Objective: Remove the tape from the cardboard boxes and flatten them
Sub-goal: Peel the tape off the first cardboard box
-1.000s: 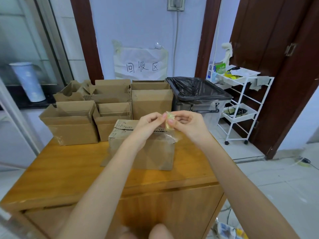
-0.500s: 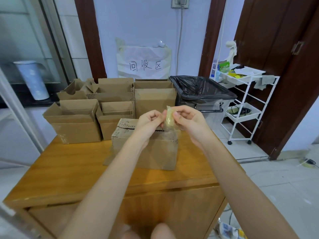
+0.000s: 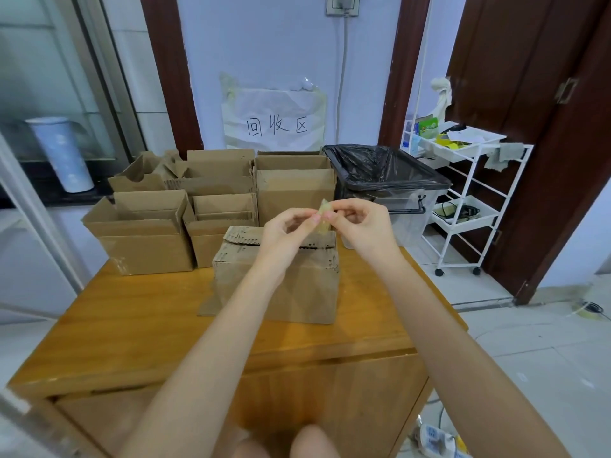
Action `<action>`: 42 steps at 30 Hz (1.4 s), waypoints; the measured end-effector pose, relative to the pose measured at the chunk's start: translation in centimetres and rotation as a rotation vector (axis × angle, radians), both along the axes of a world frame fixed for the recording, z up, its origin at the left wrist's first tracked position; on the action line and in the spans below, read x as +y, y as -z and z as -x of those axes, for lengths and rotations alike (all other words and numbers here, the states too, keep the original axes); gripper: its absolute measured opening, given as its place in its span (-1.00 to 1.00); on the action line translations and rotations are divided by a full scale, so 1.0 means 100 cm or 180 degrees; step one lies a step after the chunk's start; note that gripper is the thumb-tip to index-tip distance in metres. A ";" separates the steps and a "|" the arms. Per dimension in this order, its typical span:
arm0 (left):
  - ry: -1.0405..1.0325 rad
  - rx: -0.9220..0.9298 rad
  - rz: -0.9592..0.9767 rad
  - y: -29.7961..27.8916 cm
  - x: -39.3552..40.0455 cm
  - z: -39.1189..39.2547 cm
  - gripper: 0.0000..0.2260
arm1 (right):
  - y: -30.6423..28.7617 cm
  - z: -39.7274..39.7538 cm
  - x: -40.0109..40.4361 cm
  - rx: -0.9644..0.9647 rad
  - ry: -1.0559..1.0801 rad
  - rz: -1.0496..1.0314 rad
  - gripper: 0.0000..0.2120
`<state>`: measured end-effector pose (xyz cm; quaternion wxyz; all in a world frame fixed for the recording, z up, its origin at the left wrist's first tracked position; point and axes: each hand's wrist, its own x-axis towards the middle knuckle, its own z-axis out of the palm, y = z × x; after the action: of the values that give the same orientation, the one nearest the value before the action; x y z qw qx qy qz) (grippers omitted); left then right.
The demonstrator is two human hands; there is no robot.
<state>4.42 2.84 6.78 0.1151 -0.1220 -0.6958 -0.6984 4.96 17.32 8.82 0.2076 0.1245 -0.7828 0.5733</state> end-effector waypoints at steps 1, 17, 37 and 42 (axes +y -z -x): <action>0.0008 -0.0020 0.0042 0.000 0.000 0.000 -0.88 | -0.001 0.000 0.001 -0.0040 -0.0052 -0.0054 -0.87; 0.0068 -0.0577 -0.0553 -0.004 -0.004 0.008 -0.80 | 0.032 -0.008 0.000 0.1741 0.0540 -0.1522 -0.76; 0.0385 -0.0545 -0.0346 -0.004 -0.005 0.009 -0.79 | 0.002 0.008 -0.002 0.0014 -0.0564 -0.0109 -0.67; 0.0600 -0.0681 -0.0132 -0.009 -0.004 0.003 -0.52 | -0.006 0.012 0.000 -0.0297 -0.0348 -0.0298 -0.72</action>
<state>4.14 2.42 7.68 -0.0233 -0.1092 -0.6750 -0.7293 3.78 17.35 9.43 0.1332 0.1497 -0.8096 0.5516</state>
